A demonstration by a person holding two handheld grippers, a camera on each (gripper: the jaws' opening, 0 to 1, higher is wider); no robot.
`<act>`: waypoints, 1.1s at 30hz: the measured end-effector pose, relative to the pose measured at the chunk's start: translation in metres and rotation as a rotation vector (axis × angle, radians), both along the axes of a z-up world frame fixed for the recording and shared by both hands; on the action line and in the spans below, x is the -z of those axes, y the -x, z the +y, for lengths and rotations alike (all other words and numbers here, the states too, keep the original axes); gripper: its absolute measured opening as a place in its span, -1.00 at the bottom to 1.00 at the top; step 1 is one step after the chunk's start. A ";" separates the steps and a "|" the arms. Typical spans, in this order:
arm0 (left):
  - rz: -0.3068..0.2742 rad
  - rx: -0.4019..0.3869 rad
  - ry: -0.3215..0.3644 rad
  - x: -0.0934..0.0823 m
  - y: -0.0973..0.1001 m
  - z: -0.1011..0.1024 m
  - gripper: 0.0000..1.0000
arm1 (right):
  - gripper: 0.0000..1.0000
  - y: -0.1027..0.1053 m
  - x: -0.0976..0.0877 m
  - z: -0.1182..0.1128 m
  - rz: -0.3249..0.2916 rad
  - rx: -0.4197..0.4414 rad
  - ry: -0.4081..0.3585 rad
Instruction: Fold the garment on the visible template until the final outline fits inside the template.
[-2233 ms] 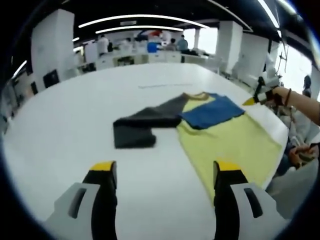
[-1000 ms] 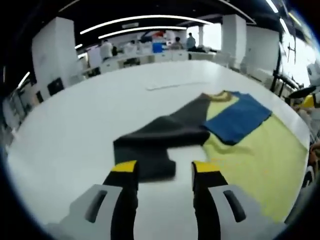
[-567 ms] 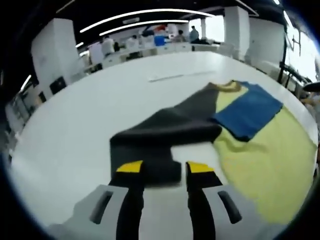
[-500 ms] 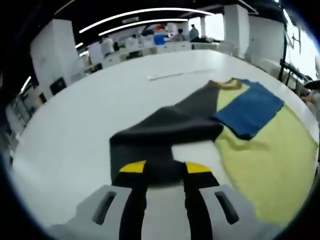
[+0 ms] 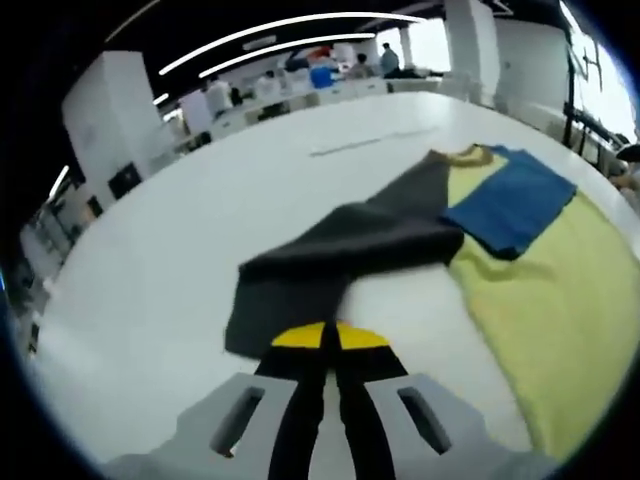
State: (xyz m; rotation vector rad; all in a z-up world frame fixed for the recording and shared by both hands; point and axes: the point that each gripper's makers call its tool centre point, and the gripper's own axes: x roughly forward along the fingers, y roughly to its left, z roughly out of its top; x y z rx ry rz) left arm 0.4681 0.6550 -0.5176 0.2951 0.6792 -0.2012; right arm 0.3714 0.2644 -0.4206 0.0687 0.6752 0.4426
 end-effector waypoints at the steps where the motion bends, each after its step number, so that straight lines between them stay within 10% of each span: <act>1: -0.002 0.001 -0.008 -0.001 0.001 0.003 -1.00 | 0.99 0.000 0.000 -0.001 0.002 0.002 -0.002; 33: -0.062 -0.050 -0.151 -0.023 0.031 0.092 -1.00 | 0.99 0.022 -0.014 0.003 -0.001 -0.021 0.030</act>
